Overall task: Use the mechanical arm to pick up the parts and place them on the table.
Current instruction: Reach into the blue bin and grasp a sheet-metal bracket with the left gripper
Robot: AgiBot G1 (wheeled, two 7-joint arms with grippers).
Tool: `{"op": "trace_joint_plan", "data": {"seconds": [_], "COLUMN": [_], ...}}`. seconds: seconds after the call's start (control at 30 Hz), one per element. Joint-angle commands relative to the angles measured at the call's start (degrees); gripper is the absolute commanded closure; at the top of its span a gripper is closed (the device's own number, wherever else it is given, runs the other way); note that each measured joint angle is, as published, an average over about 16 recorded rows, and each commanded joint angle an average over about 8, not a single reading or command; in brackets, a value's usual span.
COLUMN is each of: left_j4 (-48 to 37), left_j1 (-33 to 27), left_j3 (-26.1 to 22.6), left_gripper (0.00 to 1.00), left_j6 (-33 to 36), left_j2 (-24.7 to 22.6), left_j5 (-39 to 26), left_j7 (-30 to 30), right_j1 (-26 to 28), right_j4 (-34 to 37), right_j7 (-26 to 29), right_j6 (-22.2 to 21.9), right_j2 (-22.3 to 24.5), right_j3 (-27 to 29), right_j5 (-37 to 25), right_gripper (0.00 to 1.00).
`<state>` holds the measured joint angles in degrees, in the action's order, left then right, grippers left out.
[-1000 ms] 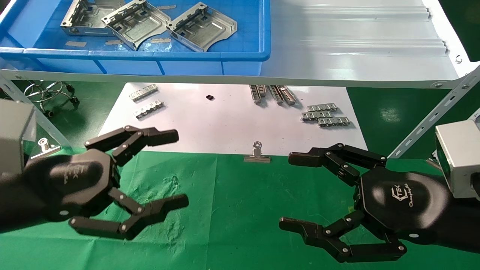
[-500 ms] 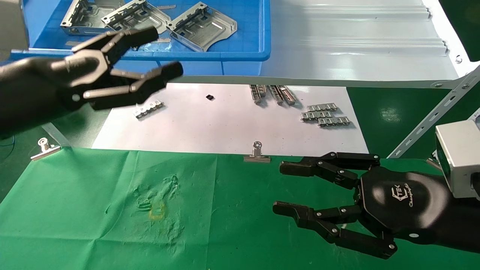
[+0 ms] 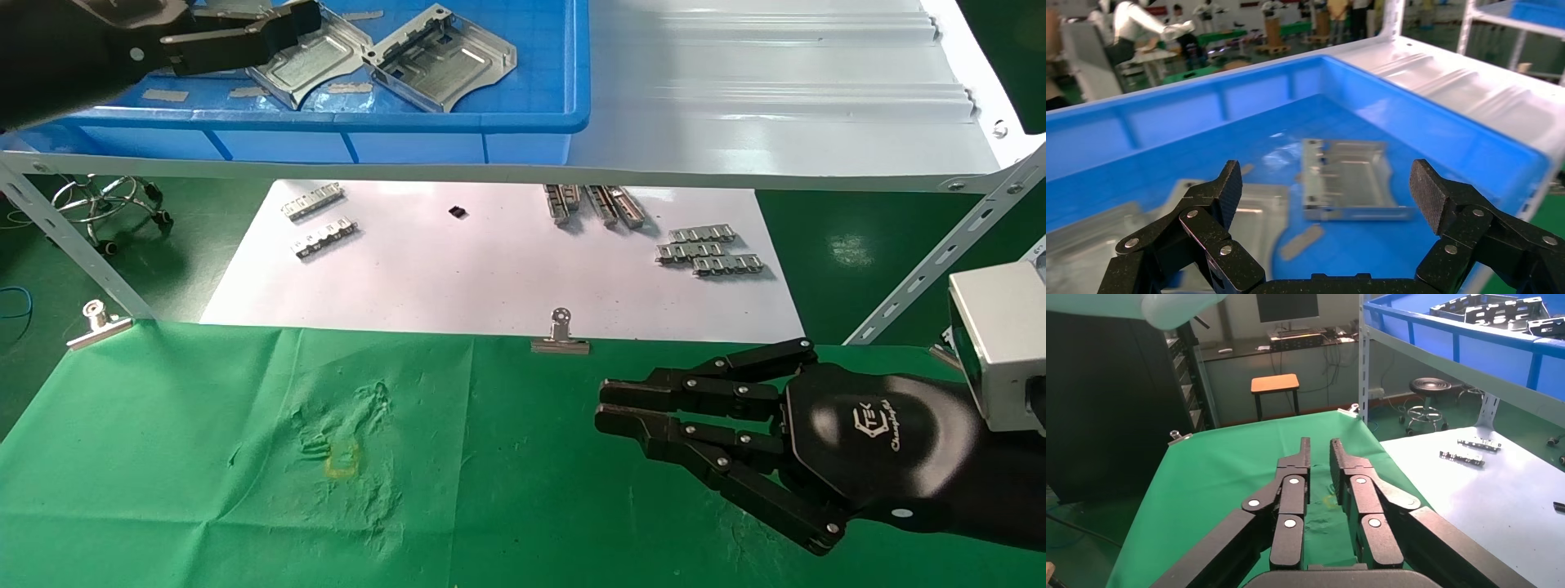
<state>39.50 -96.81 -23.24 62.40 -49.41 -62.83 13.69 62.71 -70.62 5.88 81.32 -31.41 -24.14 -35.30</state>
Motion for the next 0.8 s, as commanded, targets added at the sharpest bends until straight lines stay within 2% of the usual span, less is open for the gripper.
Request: {"op": "trace_joint_plan", "data": {"seconds": [0.03,0.43,0.8], "left_j4": [-3.03,-20.82,-31.46], "left_j1": [-2.53,-14.32,-20.39], "left_j3": [-0.80,-4.61,-7.58], "left_gripper": [0.00,0.00,0.00], "left_j6": [-0.50,-1.24,-6.33], "left_j2": [-0.46,-3.49,-6.16], "left_j5": [-1.76,-8.70,-13.89], "left_j7": [-0.01,-0.43,-0.80], "right_j1": [0.00,0.00,0.00], "right_j4": [0.00,0.00,0.00], "right_j7": [0.00,0.00,0.00], "right_j6": [0.00,0.00,0.00], "right_j2": [0.00,0.00,0.00], "right_j3": [0.00,0.00,0.00], "right_j5": [0.00,0.00,0.00], "right_gripper": [1.00,1.00,1.00]}}
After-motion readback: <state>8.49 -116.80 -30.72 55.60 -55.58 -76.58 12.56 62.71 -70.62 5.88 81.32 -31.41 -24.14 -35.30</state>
